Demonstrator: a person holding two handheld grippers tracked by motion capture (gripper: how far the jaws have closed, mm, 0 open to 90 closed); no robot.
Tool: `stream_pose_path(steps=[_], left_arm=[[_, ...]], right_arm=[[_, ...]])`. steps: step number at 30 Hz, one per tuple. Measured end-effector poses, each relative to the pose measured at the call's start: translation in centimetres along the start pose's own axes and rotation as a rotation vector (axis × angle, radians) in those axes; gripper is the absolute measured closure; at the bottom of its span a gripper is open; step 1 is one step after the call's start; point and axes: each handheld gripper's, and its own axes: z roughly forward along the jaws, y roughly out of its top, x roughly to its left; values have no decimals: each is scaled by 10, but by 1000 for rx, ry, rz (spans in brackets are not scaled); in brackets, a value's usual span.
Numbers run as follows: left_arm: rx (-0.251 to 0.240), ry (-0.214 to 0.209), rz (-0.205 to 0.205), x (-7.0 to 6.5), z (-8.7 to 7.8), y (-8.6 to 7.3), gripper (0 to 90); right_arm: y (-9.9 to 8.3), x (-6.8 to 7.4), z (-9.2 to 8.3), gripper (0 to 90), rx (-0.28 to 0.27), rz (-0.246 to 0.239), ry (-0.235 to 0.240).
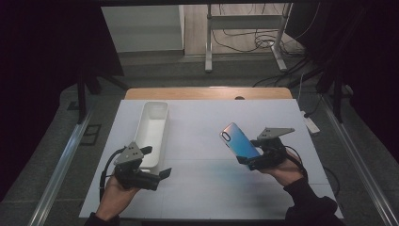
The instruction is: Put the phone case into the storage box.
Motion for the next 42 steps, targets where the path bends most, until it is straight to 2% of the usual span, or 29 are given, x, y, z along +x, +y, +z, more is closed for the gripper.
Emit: stream_pose_path(steps=[6, 9, 26, 34, 42], left_arm=[[-19, -45, 10, -1, 8, 9, 0], [-31, -82, 14, -2, 13, 15, 0], [-53, -178, 61, -8, 39, 39, 0], [-53, -214, 65, -11, 50, 47, 0], [-60, -267, 73, -15, 61, 55, 0]], right_arm=[[2, 2, -2, 172, -19, -4, 17], [3, 3, -3, 172, -30, 1, 26], [7, 11, -5, 172, -59, -8, 61], [9, 15, -5, 172, -75, -13, 82], [12, 19, -6, 172, -96, -21, 101]])
